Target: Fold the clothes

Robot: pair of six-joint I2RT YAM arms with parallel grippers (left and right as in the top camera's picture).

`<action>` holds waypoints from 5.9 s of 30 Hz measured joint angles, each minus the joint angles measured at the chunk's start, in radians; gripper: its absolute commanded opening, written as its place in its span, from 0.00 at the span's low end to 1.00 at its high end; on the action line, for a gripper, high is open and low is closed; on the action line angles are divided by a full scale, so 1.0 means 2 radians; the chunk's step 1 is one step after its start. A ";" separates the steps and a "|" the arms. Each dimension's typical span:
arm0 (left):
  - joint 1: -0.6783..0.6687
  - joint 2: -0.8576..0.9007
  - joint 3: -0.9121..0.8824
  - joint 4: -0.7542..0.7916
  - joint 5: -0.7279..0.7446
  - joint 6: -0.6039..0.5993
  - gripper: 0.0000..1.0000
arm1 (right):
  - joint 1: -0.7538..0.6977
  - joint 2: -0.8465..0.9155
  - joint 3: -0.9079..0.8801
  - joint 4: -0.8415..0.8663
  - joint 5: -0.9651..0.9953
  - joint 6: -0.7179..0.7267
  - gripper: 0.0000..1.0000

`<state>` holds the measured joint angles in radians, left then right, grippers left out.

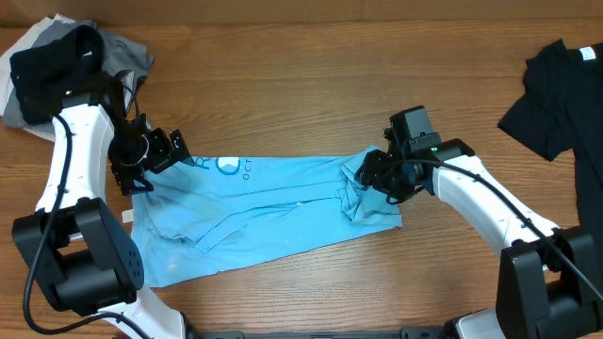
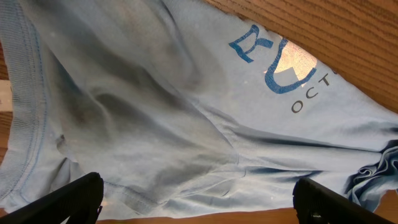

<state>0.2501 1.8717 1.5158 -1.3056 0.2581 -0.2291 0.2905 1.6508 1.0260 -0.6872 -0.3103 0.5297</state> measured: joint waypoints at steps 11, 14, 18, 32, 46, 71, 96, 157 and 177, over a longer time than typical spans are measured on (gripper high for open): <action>0.000 0.000 0.000 0.000 0.000 0.000 1.00 | 0.003 0.047 -0.001 0.031 0.000 0.014 0.20; 0.000 0.000 0.000 0.000 0.000 0.000 1.00 | 0.003 0.049 -0.001 0.047 -0.009 0.012 0.19; 0.000 0.000 0.000 0.000 0.000 0.000 1.00 | 0.003 0.049 -0.001 0.060 -0.023 0.016 0.19; 0.000 0.000 0.000 0.001 0.000 0.000 1.00 | 0.003 0.049 0.004 0.105 -0.057 0.024 0.38; 0.000 0.000 -0.001 0.003 0.000 0.000 1.00 | 0.039 0.081 0.023 0.112 -0.066 0.023 0.83; 0.000 0.000 -0.001 0.006 0.000 0.000 1.00 | -0.159 0.073 0.146 -0.166 -0.052 -0.241 1.00; 0.000 0.000 -0.001 0.010 0.000 0.000 1.00 | -0.115 0.113 -0.043 0.025 -0.223 -0.219 0.04; 0.000 0.000 -0.001 0.010 0.000 0.000 1.00 | 0.162 0.063 0.088 -0.082 0.166 0.011 0.68; 0.000 0.000 -0.001 0.010 0.000 0.000 1.00 | 0.110 0.054 0.180 -0.120 0.097 0.002 0.27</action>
<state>0.2501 1.8717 1.5131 -1.2861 0.2577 -0.2291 0.5102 1.7592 1.3853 -0.9272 -0.1154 0.5327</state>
